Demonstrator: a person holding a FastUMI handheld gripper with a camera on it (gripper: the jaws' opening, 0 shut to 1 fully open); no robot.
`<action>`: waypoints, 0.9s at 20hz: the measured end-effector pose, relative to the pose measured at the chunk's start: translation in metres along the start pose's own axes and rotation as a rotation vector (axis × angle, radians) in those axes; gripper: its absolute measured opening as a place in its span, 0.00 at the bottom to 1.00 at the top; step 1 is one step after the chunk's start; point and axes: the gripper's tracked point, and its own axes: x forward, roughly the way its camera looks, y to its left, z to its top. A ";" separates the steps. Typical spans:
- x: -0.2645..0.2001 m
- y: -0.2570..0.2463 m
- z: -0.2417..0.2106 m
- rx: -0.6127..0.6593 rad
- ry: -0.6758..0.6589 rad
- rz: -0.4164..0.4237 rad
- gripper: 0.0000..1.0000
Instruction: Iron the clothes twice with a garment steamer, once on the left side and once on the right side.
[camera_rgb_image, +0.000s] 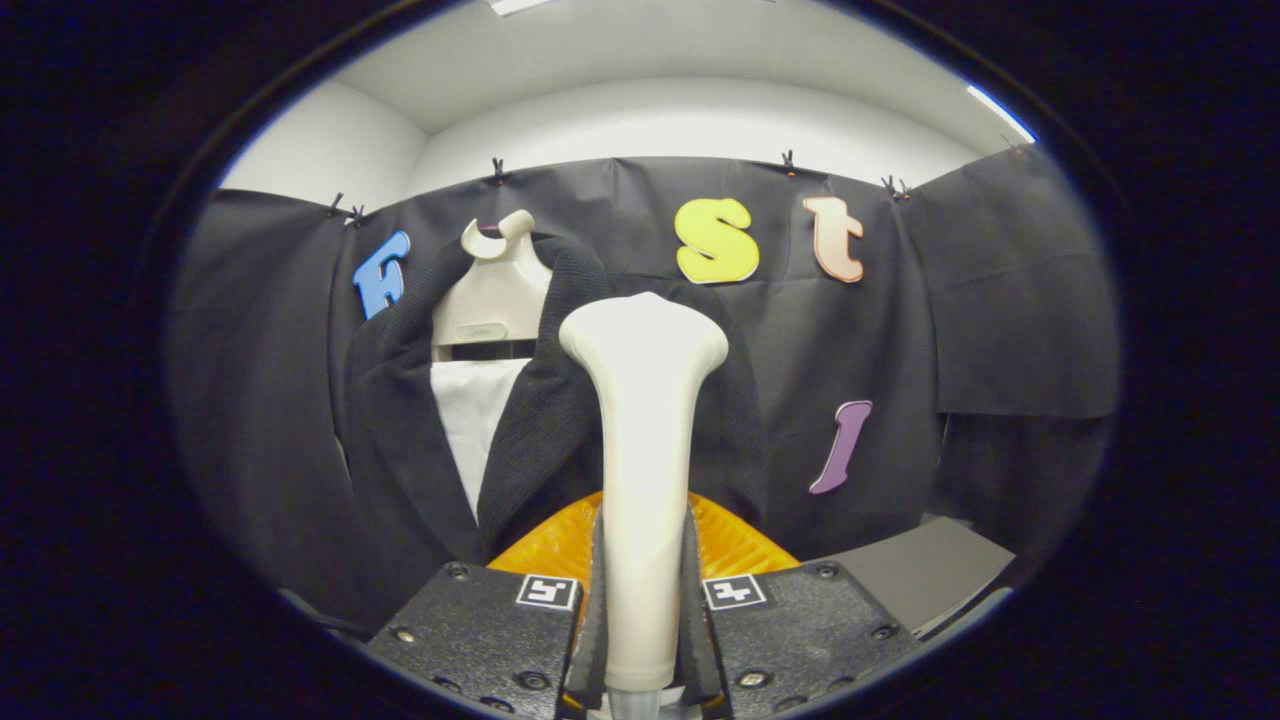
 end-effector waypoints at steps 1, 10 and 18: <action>-0.004 -0.001 -0.004 -0.008 0.000 0.001 0.32; -0.025 -0.013 -0.073 -0.032 0.116 0.042 0.33; -0.042 -0.017 -0.153 -0.067 0.242 0.073 0.32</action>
